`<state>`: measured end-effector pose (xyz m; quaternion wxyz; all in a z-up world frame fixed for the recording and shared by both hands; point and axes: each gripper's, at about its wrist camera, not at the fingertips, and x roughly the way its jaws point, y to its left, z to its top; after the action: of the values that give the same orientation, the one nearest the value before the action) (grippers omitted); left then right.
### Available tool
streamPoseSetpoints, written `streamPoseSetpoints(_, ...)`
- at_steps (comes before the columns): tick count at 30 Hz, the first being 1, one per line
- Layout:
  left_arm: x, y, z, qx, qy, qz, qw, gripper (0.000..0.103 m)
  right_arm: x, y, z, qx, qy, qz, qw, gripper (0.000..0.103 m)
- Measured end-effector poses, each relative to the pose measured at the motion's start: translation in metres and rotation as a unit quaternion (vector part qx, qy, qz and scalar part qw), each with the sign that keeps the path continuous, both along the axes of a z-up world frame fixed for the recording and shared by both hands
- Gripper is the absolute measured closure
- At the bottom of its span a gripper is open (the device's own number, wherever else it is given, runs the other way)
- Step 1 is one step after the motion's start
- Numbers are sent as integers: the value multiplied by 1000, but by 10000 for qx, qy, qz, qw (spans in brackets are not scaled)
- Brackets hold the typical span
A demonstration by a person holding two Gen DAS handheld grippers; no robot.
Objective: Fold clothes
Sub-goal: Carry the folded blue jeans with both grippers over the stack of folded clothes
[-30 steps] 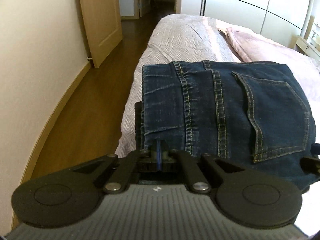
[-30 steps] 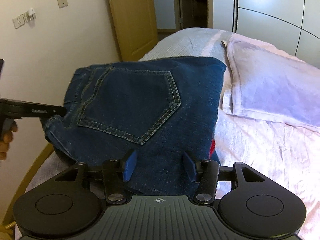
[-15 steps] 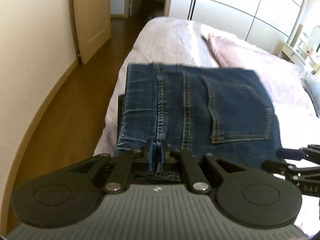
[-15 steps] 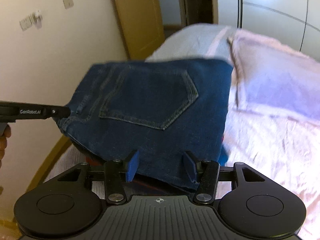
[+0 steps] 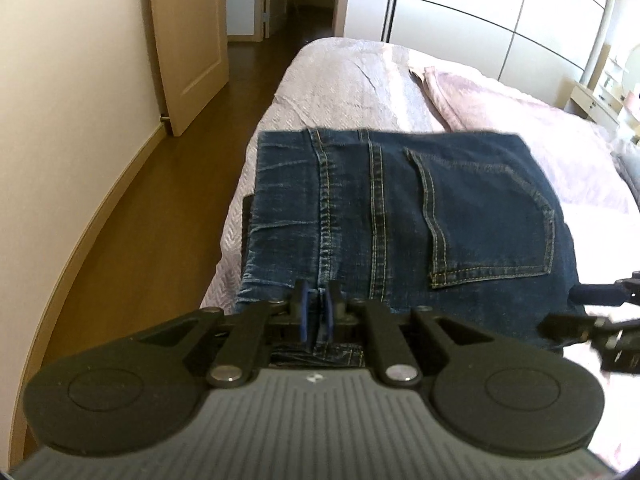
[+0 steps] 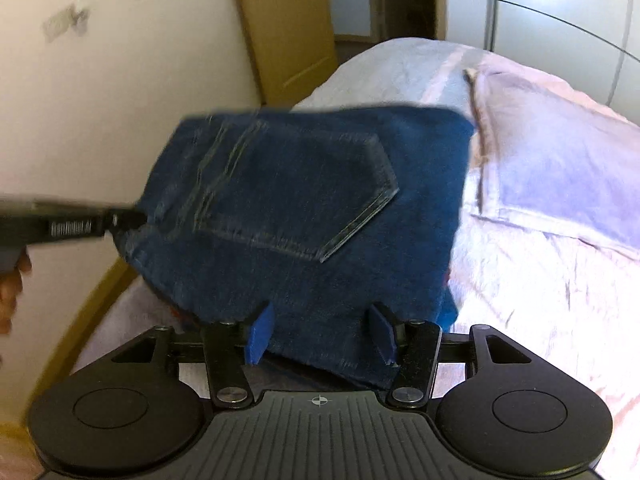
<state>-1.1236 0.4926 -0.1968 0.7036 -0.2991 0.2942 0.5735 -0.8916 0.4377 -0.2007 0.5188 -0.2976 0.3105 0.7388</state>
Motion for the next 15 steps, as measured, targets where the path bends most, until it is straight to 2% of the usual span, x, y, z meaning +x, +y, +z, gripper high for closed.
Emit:
streamPoseSetpoints(5,-5,24,24,79,-309,87,9995,94,13,31,29,485,236,-440,9976,49)
streamPoseSetpoints(7,-1,41,32,116,-452,2,9989,94,14,52,32,589,182,-584,9964,56)
streamPoseSetpoints(9,9,59,35,184,-399,-200,9988,93,10,74,31,608,67,-723,9955,58)
streamPoseSetpoints(12,21,88,26,157,-283,-417,9986,93,5,101,23,506,-66,-863,9950,60)
streamPoseSetpoints(15,25,108,-4,-61,-63,-471,9989,90,-1,119,2,242,-242,-931,9951,60)
